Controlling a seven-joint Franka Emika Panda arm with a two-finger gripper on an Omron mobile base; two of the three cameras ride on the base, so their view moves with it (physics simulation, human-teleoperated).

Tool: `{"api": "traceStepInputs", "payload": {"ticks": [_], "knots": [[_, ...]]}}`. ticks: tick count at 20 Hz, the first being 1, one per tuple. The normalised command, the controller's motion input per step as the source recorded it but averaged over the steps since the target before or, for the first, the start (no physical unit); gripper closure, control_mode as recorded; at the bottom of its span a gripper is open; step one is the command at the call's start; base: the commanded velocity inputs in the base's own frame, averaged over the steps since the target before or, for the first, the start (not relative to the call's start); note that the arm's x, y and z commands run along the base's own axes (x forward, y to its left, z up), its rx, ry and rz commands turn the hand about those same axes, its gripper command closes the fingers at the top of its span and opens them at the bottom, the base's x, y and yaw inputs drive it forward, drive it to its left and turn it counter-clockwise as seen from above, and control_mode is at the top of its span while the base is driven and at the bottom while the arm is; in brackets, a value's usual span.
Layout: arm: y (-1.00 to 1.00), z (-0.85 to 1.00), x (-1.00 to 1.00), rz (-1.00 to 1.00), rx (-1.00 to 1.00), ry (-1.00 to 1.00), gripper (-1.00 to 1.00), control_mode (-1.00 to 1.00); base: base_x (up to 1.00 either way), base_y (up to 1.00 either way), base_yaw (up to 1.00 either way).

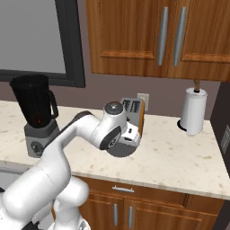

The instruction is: Open the blender lid, put the apple in the blender, close the lid, and start the blender.

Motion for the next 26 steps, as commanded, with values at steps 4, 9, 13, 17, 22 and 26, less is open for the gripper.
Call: {"api": "traceStepInputs", "payload": {"ticks": [4,9,13,17,22,26], "knots": [[0.15,0.99,-0.23,0.00,0.00,-0.10,1.00,-1.00,0.00,0.00,0.00],[0.28,0.88,-0.26,0.00,0.00,-0.01,1.00,-1.00,0.00,0.00,0.00],[0.33,0.81,-0.31,0.00,0.00,0.00,1.00,-1.00,0.00,0.00,0.00],[0.40,0.53,-0.39,0.00,-0.01,-0.05,1.00,-1.00,0.00,0.00,0.00],[0.51,0.49,-0.41,0.00,-0.02,-0.12,1.00,-1.00,0.00,0.00,0.00],[0.60,0.66,-0.21,0.00,-0.04,-0.08,1.00,-1.00,0.00,0.00,0.00]]}}
